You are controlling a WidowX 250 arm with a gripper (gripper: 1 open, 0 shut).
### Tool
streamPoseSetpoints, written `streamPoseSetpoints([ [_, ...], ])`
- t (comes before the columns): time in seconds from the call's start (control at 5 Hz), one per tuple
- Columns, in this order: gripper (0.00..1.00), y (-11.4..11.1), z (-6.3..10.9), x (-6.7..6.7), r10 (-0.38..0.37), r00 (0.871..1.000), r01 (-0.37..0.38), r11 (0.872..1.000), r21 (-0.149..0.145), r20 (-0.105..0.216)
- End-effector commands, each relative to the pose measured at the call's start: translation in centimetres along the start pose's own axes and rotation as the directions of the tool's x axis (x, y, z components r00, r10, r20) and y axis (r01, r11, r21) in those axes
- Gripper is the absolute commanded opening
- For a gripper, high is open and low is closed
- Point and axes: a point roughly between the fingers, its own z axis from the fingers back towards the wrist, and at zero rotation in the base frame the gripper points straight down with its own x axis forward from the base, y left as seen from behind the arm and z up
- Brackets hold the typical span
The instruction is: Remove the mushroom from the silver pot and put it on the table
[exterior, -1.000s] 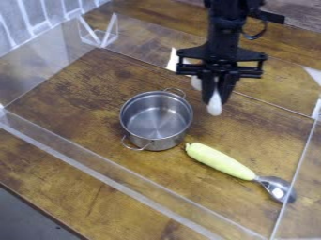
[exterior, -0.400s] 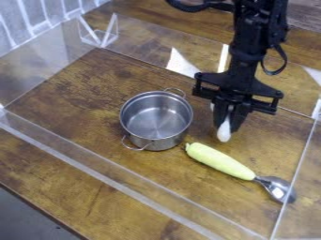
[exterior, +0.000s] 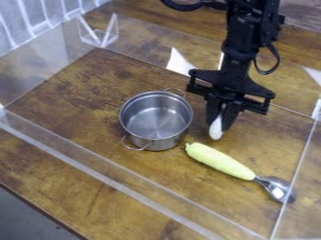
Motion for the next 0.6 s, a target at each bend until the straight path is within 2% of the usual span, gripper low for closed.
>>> streamPoseSetpoints([
  [0.0, 0.0, 1.4, 4.0, 1.5, -0.012, 0.997, 0.014, 1.0, -0.025, 0.077],
  [0.4, 0.0, 1.4, 5.3, 2.7, -0.091, 0.993, 0.093, 0.996, -0.018, 0.077],
])
